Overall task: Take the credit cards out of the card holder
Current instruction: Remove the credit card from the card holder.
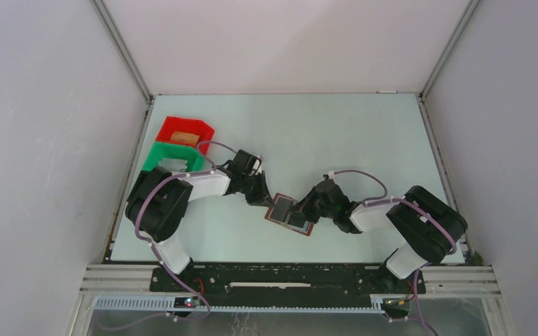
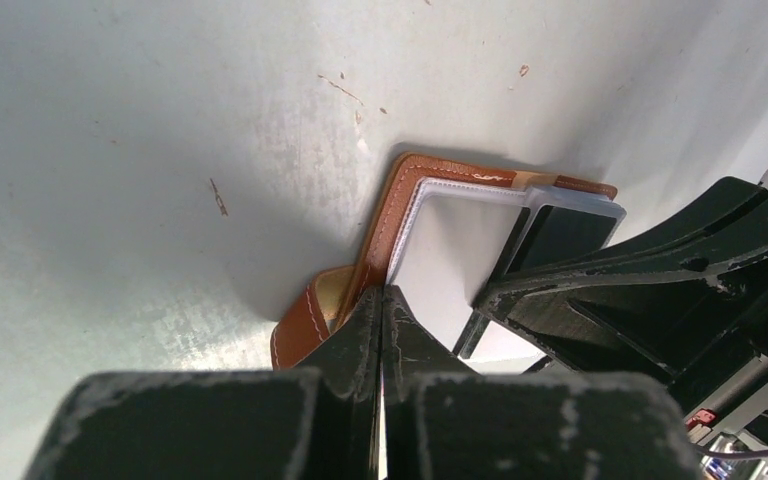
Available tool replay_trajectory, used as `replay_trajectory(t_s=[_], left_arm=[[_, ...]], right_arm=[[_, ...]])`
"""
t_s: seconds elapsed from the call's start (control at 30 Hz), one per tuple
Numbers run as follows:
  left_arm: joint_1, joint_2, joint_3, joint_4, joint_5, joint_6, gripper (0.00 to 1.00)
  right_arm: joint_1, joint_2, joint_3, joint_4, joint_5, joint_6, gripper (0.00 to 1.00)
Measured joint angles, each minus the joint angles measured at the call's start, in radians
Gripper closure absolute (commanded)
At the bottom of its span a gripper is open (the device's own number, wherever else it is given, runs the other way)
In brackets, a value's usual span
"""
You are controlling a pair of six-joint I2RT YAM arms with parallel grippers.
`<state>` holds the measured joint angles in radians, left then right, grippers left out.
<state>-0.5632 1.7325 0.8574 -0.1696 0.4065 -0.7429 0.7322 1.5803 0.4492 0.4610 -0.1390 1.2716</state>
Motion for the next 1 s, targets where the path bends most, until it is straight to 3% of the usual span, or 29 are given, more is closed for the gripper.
replay_trajectory(t_s=[0.63, 1.0], left_arm=[[-0.002, 0.011, 0.000, 0.013, 0.008, -0.063, 1.00], [-0.001, 0.010, -0.006, 0.022, 0.008, -0.072, 1.00]], right_arm=[[-0.013, -0.193, -0.044, -0.183, 0.030, -0.015, 1.00], [-0.054, -0.259, -0.198, -0.016, -0.020, -0.014, 1.00]])
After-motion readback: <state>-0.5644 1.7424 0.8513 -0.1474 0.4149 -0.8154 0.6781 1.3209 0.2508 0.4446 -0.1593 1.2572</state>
